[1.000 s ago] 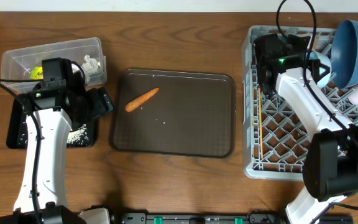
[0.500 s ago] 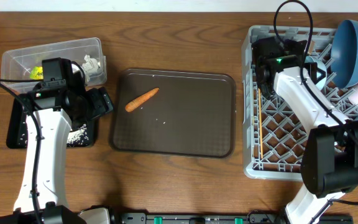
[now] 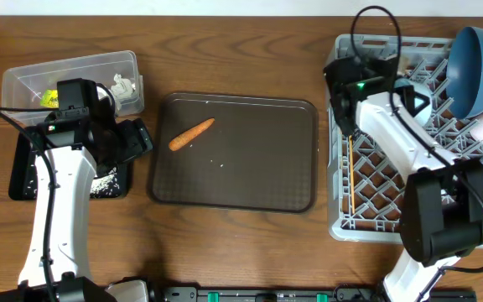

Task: Sort waste into correct bins and load items into the dishwasher rack
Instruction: 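Lower the light-blue bowl upright into the dish rack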

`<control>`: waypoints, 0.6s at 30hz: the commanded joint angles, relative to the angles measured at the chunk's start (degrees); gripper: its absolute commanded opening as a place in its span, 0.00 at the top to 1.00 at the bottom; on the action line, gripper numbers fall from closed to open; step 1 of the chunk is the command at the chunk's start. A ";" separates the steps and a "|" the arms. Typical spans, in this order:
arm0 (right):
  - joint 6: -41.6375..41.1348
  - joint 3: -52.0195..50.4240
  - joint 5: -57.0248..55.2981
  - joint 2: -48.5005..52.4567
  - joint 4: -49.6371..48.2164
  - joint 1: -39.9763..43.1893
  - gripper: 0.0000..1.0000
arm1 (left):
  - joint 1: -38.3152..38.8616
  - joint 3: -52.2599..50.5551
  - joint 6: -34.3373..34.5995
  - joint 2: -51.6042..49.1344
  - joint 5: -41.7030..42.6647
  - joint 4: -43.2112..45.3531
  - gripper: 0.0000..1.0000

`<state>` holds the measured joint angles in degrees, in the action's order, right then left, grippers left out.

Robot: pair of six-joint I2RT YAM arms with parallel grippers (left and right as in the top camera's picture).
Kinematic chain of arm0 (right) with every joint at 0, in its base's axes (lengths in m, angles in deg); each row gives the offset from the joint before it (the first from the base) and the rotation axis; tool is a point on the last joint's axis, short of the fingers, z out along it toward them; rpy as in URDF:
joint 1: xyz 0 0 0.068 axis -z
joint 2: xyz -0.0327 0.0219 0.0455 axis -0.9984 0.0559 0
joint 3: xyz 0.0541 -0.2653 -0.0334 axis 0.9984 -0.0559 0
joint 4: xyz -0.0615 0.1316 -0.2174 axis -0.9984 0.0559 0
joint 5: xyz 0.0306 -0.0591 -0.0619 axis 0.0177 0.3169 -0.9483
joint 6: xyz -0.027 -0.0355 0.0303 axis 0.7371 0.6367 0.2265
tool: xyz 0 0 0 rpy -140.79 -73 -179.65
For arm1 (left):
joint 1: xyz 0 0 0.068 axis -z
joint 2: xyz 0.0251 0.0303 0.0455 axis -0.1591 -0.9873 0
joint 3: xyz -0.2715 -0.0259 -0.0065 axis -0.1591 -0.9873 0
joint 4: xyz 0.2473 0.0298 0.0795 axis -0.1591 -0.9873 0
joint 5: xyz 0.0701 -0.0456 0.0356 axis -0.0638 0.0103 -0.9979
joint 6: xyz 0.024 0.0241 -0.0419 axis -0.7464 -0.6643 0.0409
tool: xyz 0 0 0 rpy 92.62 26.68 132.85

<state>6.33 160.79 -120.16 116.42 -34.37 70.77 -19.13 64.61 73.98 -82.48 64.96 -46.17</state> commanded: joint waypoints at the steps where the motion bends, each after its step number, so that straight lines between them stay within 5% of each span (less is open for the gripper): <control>1: -1.27 -0.85 -0.35 0.76 0.20 -1.95 0.99 | -0.24 0.61 0.52 -0.28 -0.31 -0.35 0.16; 7: -2.14 -0.87 0.35 0.76 1.84 -2.12 0.98 | -0.24 0.61 0.52 -0.28 -0.31 -0.35 0.17; 11: -2.12 -0.87 9.25 0.76 3.54 -2.21 0.72 | -0.24 0.61 0.52 -0.28 -0.31 -0.37 0.17; 18: -3.56 -0.87 18.99 0.76 4.81 -2.64 0.67 | -0.24 0.61 0.52 -0.28 -0.31 -0.42 0.17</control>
<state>4.77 160.35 -111.37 116.24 -29.99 68.75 -19.13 64.61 73.98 -82.48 64.96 -46.36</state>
